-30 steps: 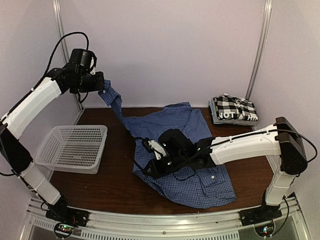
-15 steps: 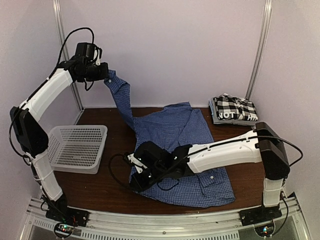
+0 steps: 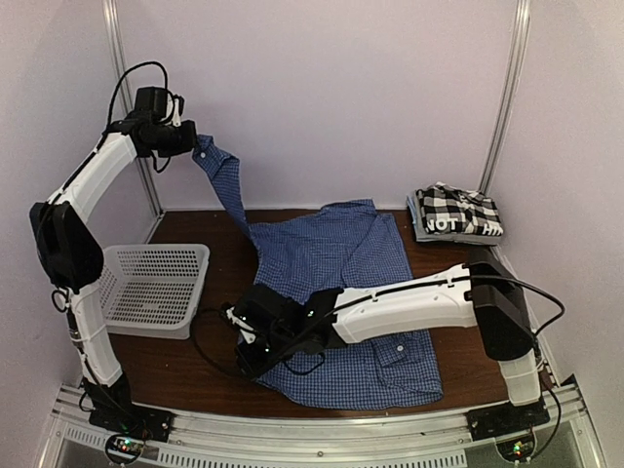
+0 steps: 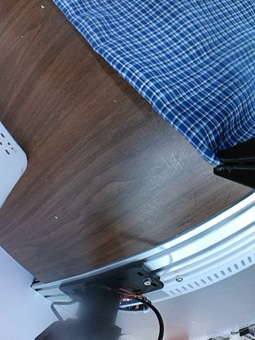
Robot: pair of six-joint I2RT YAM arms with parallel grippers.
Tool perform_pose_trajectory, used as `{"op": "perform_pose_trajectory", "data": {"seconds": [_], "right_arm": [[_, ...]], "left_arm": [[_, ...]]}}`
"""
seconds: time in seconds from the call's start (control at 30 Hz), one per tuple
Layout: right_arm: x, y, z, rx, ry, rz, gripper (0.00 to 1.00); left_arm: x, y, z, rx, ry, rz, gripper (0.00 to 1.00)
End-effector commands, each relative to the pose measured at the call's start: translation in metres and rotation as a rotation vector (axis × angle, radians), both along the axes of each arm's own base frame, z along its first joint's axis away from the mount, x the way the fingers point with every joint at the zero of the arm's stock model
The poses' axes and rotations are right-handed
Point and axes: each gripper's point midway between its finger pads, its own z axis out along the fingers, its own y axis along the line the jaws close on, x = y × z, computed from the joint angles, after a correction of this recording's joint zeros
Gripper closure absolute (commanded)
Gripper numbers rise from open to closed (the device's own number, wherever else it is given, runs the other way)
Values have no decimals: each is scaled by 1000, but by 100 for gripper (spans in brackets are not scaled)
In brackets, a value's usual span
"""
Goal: Fold and stack the long sleeve shirts
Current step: Fold the 1/3-folded shirt at the center of the board.
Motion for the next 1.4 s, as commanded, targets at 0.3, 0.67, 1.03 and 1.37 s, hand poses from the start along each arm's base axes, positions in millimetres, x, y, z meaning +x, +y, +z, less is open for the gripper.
{"op": "perform_pose_trajectory", "data": {"seconds": [0.3, 0.67, 1.03, 1.37], "right_arm": [[8, -39, 19, 41, -54, -113, 100], [0, -112, 12, 96, 47, -352, 100], [-5, -181, -6, 95, 119, -585, 100], [-21, -200, -24, 61, 146, -626, 100]], "left_arm": [[-17, -121, 81, -231, -271, -386, 100], [-39, -221, 110, -398, -422, -593, 100], [-53, -315, 101, -569, -500, -780, 100], [-77, -358, 100, -721, -540, -908, 100]]}}
